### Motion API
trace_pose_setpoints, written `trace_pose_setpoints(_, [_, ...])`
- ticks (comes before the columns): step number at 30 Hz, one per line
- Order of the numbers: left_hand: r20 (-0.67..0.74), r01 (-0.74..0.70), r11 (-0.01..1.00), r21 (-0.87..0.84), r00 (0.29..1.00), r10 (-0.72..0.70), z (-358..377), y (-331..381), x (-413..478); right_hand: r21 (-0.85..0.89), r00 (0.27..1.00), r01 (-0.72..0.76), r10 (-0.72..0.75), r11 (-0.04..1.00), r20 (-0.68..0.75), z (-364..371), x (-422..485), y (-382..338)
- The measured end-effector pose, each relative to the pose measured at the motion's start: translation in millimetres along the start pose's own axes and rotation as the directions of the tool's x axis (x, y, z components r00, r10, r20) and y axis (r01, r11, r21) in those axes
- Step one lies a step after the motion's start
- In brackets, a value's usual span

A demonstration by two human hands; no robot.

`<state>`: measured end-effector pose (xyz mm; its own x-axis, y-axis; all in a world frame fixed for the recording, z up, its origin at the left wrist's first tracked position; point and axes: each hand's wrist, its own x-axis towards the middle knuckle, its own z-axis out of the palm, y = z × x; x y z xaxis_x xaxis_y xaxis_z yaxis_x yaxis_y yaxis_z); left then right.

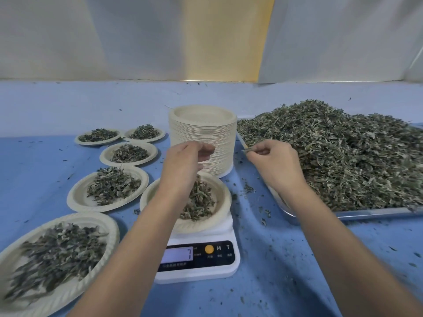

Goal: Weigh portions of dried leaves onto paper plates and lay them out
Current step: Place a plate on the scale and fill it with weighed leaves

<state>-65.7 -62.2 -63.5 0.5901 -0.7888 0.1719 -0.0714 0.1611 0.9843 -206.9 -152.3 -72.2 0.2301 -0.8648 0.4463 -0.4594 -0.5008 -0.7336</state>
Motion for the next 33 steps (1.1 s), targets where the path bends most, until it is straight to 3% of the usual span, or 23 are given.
trace_pose_setpoints(7, [-0.084,0.037,0.998,-0.049,0.996,-0.041,-38,4,4,0.176,0.986,0.046,-0.074,0.983,0.152,44,-11,-47])
trace_pose_setpoints(19, [-0.108,0.02,0.996,-0.082,0.994,-0.029,-53,5,11,0.205,0.953,0.061,-0.118,0.977,0.278,62,-20,-46])
trace_pose_setpoints(28, [-0.189,0.016,0.999,-0.032,0.982,-0.022,-64,-8,20,0.311,0.988,-0.088,0.043,0.946,0.148,66,-20,-28])
trace_pose_setpoints(33, [-0.206,0.005,0.968,0.251,0.977,0.049,-72,-28,17,0.431,0.956,-0.283,0.215,0.857,0.199,70,-24,-16])
